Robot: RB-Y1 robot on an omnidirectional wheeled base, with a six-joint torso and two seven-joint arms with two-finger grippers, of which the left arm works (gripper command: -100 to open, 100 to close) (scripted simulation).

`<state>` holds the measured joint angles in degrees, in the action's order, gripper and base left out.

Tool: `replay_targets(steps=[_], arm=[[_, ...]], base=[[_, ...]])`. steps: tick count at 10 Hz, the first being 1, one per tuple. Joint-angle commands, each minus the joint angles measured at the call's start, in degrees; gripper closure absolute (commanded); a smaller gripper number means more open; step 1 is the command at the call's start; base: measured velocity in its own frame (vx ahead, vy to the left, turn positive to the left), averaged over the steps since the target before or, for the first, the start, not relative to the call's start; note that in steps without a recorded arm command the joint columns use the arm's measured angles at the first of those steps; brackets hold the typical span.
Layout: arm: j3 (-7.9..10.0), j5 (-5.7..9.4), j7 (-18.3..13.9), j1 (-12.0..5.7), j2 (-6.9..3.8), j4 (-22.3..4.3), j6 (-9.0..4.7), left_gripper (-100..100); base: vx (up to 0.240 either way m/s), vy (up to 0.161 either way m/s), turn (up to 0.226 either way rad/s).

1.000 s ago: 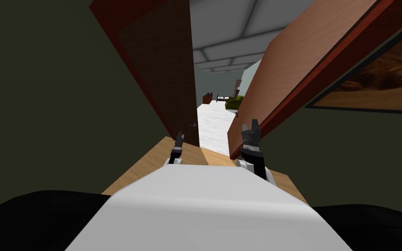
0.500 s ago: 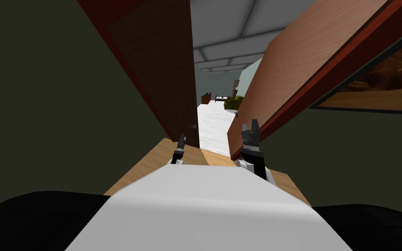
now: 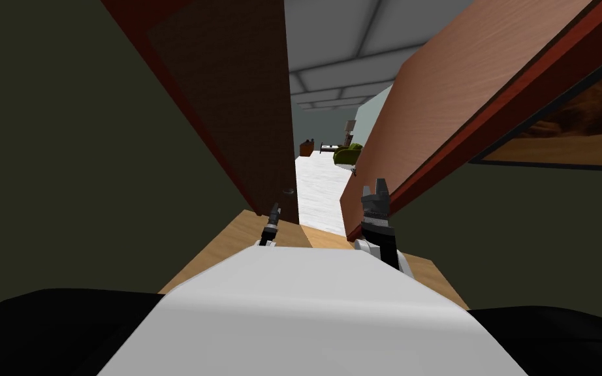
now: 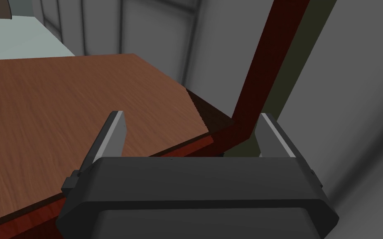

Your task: Push the door open

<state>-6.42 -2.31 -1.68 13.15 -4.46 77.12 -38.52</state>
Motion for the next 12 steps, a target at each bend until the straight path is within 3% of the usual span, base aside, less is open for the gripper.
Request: replay_targets(steps=[1,3,4,7,12], arm=[[-0.46,-0.02,0.0,-0.49,0.26,-2.8,-0.7,-100],[-0.91,0.0,-0.2,-1.19,0.47,-5.6,-1.1,-100],[-0.91,0.0,-0.2,-1.19,0.47,-5.6,-1.1,-100],[-1.75,0.05,-0.4,-2.48,0.92,-10.7,-1.84,-100],[-2.75,0.11,-0.7,-4.02,1.66,-16.9,-2.73,-100]], base=[[0.088,0.081,-0.066],[0.084,0.069,-0.061],[0.058,0.055,-0.012],[0.074,0.059,-0.057],[0.098,0.082,-0.054]])
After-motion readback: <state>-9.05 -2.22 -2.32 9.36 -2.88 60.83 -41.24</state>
